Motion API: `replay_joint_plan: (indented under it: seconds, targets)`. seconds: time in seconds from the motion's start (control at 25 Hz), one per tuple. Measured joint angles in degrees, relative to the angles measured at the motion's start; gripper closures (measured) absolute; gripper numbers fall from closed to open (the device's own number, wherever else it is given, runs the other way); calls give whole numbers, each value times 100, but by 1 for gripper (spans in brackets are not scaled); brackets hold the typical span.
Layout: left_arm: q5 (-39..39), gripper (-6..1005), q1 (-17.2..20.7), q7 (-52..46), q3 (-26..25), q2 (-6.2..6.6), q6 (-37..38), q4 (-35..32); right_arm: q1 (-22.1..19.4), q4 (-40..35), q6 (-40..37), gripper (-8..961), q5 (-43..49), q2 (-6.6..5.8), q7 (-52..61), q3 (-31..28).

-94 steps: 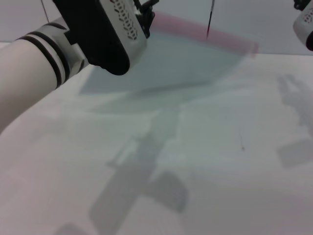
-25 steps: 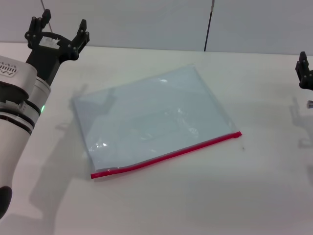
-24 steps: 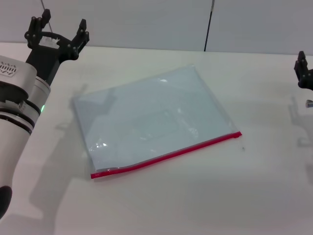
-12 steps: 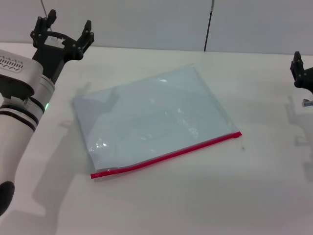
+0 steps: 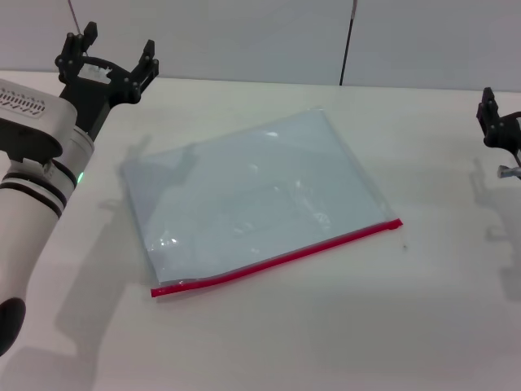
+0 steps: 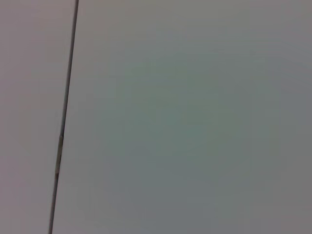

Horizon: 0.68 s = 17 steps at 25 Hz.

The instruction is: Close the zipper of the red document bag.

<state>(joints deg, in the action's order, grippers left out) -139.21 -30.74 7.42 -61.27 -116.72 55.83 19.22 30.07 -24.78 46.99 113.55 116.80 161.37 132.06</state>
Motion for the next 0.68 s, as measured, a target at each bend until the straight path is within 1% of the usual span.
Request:
replay_joint_plan:
  seconds: [0.68]
  targets:
    - [0,138,6,-4,-35,0,-16,3,67,70,-105,377,0,0,0,-22]
